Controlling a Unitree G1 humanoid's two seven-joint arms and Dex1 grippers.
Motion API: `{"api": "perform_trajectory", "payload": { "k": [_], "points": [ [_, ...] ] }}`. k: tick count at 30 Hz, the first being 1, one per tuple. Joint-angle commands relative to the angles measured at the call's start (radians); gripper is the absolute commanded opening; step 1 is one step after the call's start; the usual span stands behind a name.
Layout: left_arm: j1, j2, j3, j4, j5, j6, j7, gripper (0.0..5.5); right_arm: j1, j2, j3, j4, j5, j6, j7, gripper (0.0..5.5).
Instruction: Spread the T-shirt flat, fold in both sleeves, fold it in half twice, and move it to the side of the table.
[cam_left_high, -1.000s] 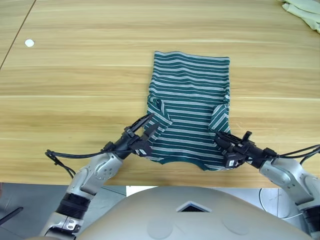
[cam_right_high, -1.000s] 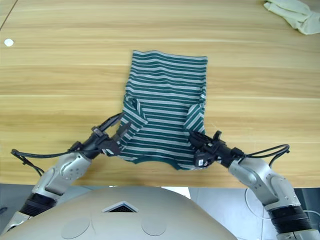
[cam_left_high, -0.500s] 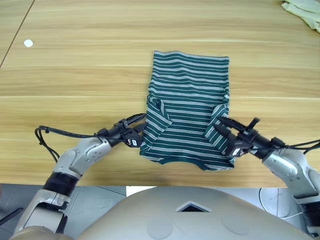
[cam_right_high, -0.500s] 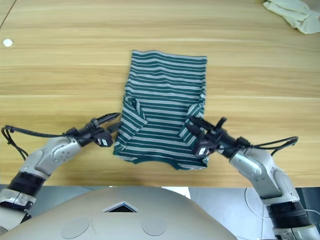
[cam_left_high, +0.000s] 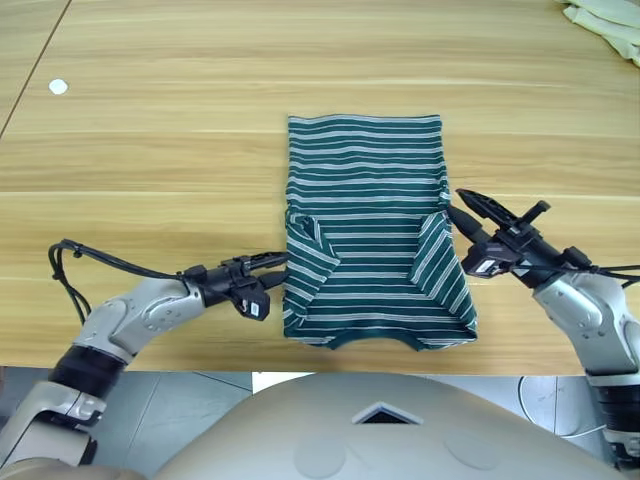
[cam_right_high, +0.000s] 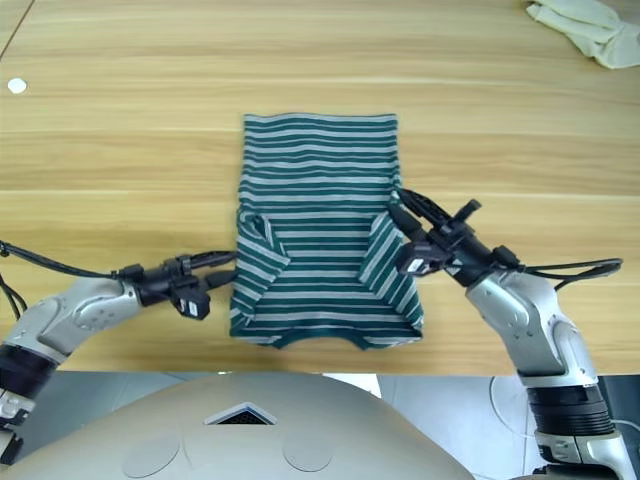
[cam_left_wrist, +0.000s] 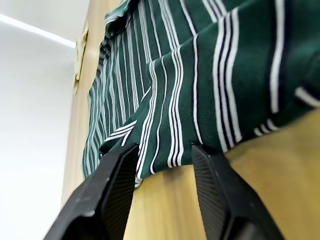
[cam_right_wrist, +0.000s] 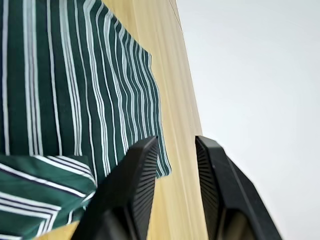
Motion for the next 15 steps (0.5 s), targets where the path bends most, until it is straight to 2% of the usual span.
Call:
{"api": "perform_trajectory", "payload": {
  "k": [1, 4, 6, 9, 12, 15],
  "points": [
    [0.105, 0.043, -0.043, -0.027, 0.046, 0.04, -0.087, 1.98, -0.007, 0.008, -0.015, 0.025, -0.016, 0.009, -0.016, 1.35],
    [0.095, 0.015, 0.013, -0.049, 0.053, 0.06, -0.01, 1.98, 0.006, -0.002, -0.032, 0.035, -0.004, -0.001, -0.024, 1.35],
    [0.054, -0.015, 0.098, -0.043, 0.071, 0.1, 0.089, 1.98, 0.027, -0.02, -0.054, 0.051, 0.015, -0.037, -0.028, 1.35],
    [0.062, 0.001, 0.261, -0.064, 0.021, 0.129, 0.188, 1.98, 0.12, -0.084, -0.13, 0.087, 0.063, -0.105, 0.002, 1.35],
    [0.18, 0.005, 0.361, -0.132, -0.08, 0.1, 0.205, 2.26, 0.219, -0.124, -0.231, 0.124, 0.088, -0.109, 0.027, 1.66],
    [0.401, 0.035, 0.418, -0.216, -0.153, 0.123, 0.129, 2.77, 0.36, -0.193, -0.304, 0.186, 0.062, -0.134, 0.091, 2.21]
  ]
}}
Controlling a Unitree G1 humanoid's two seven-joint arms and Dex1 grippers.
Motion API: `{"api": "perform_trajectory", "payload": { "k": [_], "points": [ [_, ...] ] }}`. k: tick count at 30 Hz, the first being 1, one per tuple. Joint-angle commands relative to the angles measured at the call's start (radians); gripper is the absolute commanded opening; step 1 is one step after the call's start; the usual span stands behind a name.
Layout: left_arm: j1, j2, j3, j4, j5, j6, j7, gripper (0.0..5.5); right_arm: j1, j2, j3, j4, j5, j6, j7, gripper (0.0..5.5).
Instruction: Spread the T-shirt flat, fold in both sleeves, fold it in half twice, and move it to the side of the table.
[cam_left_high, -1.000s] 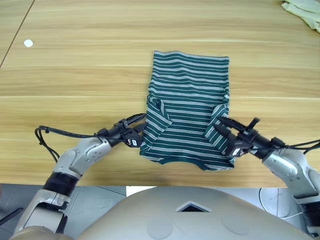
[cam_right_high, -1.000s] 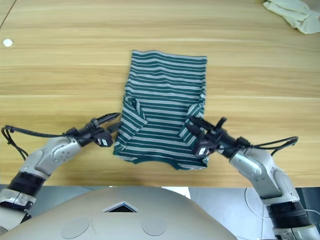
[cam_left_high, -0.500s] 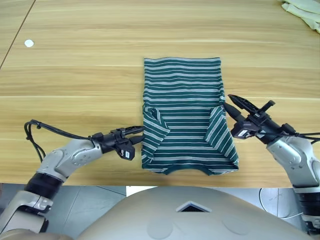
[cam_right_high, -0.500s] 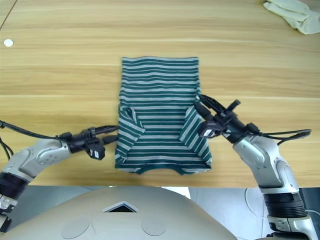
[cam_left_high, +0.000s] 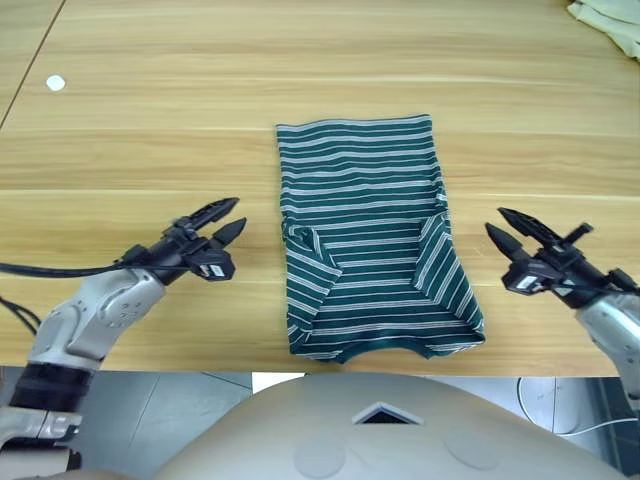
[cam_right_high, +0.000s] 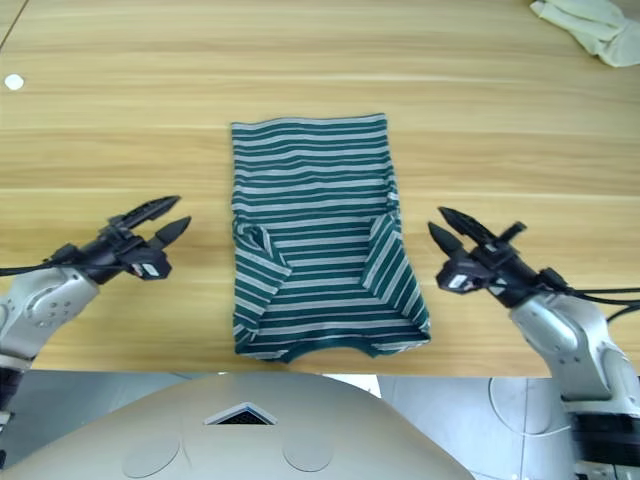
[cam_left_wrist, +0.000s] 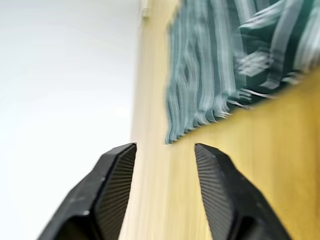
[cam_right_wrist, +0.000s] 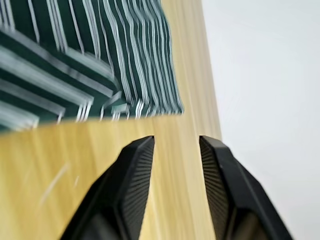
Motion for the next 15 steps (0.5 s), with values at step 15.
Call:
{"api": "perform_trajectory", "payload": {
  "k": [15],
  "points": [
    [0.227, 0.037, -0.199, -0.122, -0.048, 0.023, -0.418, 3.8, 0.3, -0.058, 0.029, -0.13, -0.091, -0.029, 0.239, 3.36]
  ]
}}
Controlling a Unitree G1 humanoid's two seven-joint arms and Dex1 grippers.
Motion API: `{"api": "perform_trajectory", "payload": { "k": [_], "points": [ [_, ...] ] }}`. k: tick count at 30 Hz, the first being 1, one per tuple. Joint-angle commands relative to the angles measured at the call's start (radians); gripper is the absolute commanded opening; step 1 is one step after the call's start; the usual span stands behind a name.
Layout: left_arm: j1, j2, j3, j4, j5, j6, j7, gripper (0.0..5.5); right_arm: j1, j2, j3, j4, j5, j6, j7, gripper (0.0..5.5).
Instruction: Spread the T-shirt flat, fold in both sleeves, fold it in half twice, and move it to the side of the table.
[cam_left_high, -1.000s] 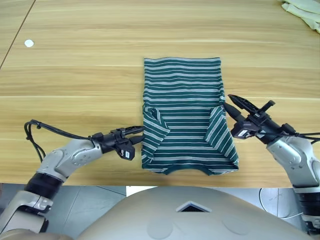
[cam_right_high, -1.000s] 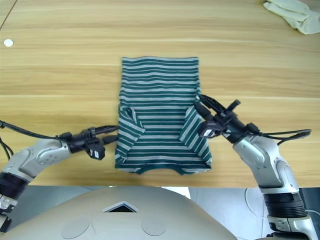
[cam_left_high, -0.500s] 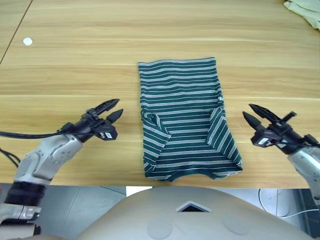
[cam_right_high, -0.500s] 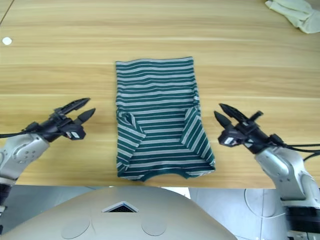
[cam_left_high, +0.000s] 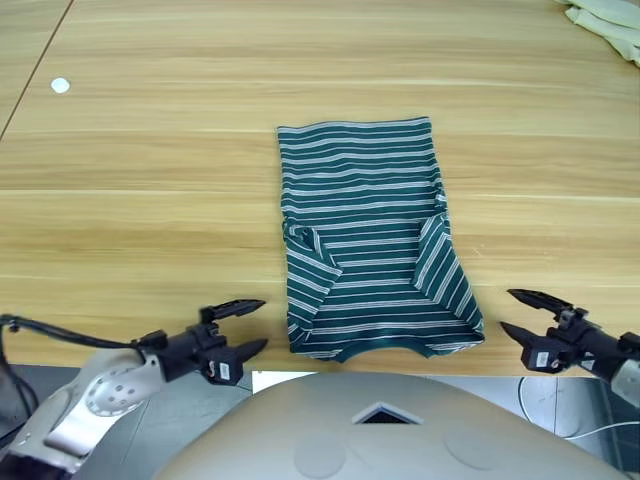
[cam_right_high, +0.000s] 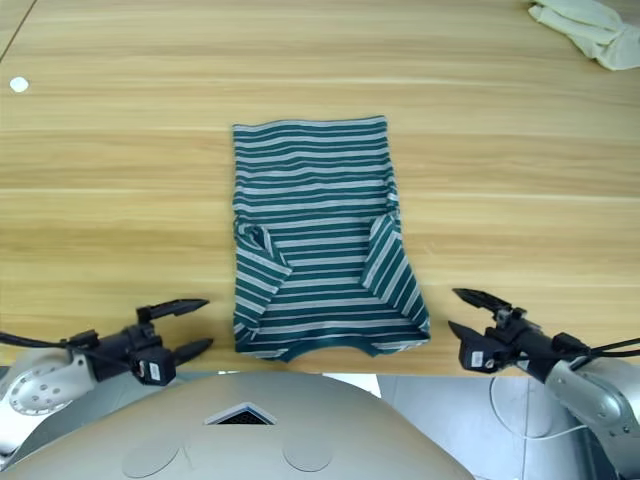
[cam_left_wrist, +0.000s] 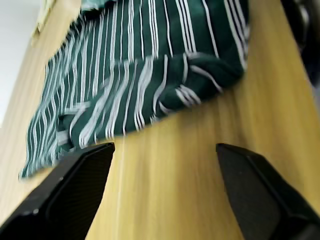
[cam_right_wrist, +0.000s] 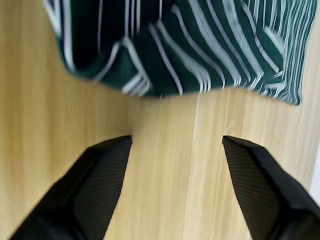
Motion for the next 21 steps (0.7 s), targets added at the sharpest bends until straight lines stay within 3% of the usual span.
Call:
{"api": "perform_trajectory", "payload": {
  "k": [1, 9, 17, 21],
  "points": [
    [-0.042, -0.01, -0.068, 0.068, 0.078, -0.002, -0.03, 3.8, 0.012, 0.014, 0.057, -0.004, -0.029, -0.011, 0.022, 3.36],
    [-0.016, 0.006, -0.175, 0.038, 0.077, -0.036, -0.057, 3.8, 0.072, 0.006, 0.059, -0.039, -0.018, -0.047, 0.04, 3.36],
    [-0.036, 0.014, -0.169, 0.061, 0.094, -0.02, -0.051, 3.8, 0.082, 0.008, 0.068, -0.057, -0.029, -0.053, 0.042, 3.36],
    [-0.003, 0.05, -0.092, 0.076, 0.129, 0.013, -0.018, 3.8, 0.148, 0.012, -0.002, -0.054, -0.041, -0.059, 0.031, 3.36]
  ]
}}
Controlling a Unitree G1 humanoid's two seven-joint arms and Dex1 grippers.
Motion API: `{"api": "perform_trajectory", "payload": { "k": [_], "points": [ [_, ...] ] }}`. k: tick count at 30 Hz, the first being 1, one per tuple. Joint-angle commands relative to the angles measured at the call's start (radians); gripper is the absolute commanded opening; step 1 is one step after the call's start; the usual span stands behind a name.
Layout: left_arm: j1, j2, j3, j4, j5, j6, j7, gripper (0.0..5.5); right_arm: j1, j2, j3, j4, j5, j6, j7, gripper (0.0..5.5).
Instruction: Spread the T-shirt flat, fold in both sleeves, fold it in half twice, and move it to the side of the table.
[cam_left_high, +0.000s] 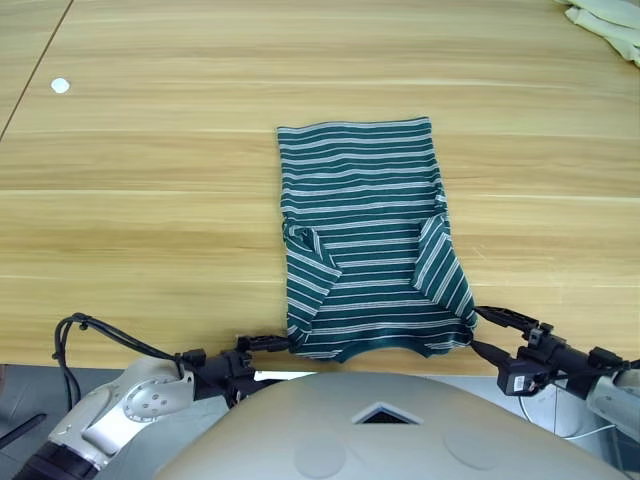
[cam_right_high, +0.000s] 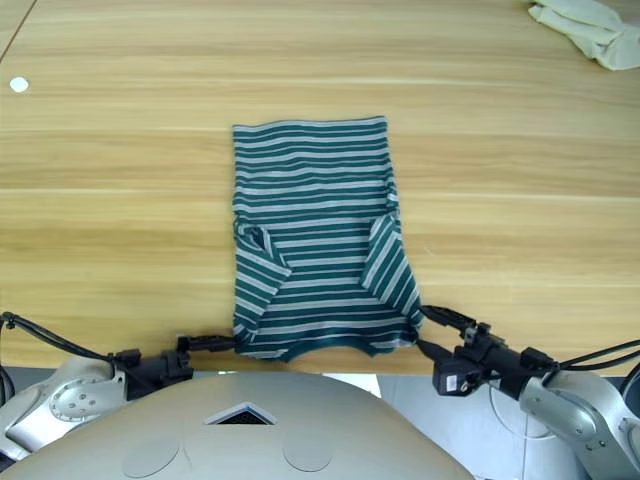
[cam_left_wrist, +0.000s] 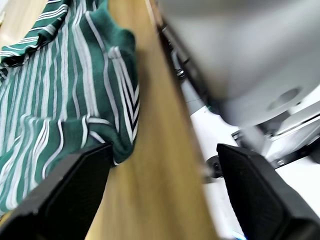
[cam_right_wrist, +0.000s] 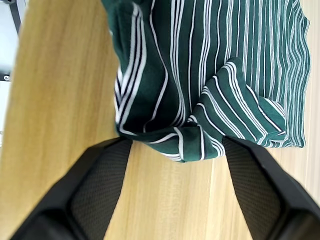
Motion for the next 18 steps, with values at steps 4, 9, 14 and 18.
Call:
{"api": "perform_trajectory", "payload": {
  "k": [4, 9, 14, 18],
  "points": [
    [0.121, 0.063, 0.154, -0.085, -0.013, 0.035, 0.032, 3.8, 0.106, 0.01, -0.073, 0.012, -0.047, -0.006, 0.02, 3.36],
    [0.172, 0.078, 0.264, -0.257, -0.208, 0.024, 0.015, 3.8, 0.107, 0.033, -0.104, 0.016, -0.044, -0.002, 0.004, 3.36],
    [0.208, 0.083, 0.419, -0.32, -0.325, 0.031, -0.011, 3.8, 0.074, 0.04, -0.102, 0.033, -0.048, -0.003, 0.003, 3.36],
    [0.138, 0.073, 0.439, -0.204, -0.205, 0.043, -0.019, 3.8, 0.039, 0.047, -0.066, 0.036, -0.057, -0.004, 0.006, 3.36]
  ]
}}
